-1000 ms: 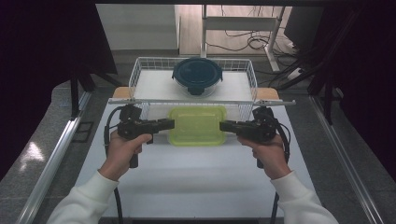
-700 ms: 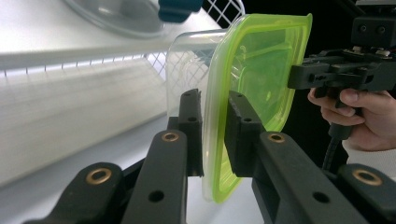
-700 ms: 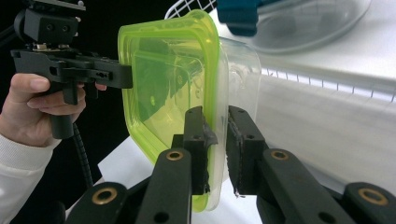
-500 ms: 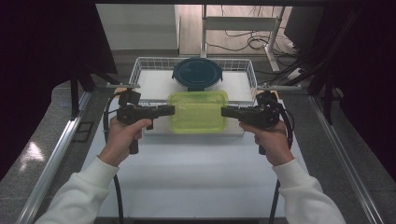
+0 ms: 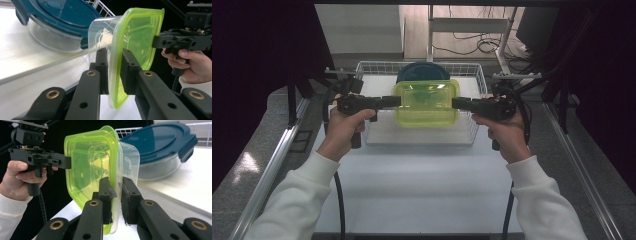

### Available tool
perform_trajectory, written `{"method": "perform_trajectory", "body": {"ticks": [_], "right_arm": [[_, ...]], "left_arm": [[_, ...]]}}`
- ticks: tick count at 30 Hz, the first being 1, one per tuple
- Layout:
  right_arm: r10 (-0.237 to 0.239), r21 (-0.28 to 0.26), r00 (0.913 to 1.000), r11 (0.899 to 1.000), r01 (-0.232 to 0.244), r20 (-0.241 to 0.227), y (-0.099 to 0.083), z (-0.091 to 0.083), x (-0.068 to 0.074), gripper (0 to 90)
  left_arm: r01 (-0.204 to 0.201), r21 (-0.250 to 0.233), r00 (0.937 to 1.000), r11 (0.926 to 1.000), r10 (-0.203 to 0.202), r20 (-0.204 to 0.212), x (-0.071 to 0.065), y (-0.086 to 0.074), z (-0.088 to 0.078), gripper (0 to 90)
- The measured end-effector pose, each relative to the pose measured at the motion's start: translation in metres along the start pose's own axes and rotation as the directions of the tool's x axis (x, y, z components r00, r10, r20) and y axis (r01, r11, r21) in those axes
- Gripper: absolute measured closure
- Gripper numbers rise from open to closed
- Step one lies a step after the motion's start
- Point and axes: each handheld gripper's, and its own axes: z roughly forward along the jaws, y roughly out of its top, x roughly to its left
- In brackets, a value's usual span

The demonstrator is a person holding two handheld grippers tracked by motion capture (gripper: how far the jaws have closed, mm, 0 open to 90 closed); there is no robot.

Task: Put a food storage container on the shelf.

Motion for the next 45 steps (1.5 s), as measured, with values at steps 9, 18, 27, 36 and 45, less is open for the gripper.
{"method": "perform_trajectory", "body": {"ticks": [9,18,27,36,45], "right_arm": [[0.026,-0.006,0.9996,1.000,-0.026,-0.004,0.017,0.005,-0.013,78.5],[0.045,-0.018,0.9990,0.999,-0.045,-0.005,0.034,0.012,-0.023,78.9],[0.062,-0.015,0.9980,0.998,-0.062,0.012,0.049,0.020,-0.031,79.2],[0.062,-0.011,0.9978,0.998,-0.061,0.023,0.072,0.031,-0.029,79.2],[0.129,0.021,0.9910,0.991,-0.130,0.036,0.075,0.040,-0.041,79.2]], "left_arm": [[-0.001,0.005,1.0000,1.0000,0.001,-0.002,0.007,0.023,0.007,78.0],[-0.001,0.013,0.9999,0.9999,0.001,-0.011,0.014,0.046,0.011,78.0],[0.009,0.015,0.9996,0.9998,-0.009,-0.028,0.023,0.063,0.016,78.2],[0.035,-0.006,0.9985,0.9994,-0.035,-0.042,0.033,0.081,0.012,78.6],[0.093,0.010,0.9943,0.9956,-0.092,-0.053,0.046,0.084,0.024,78.7]]}}
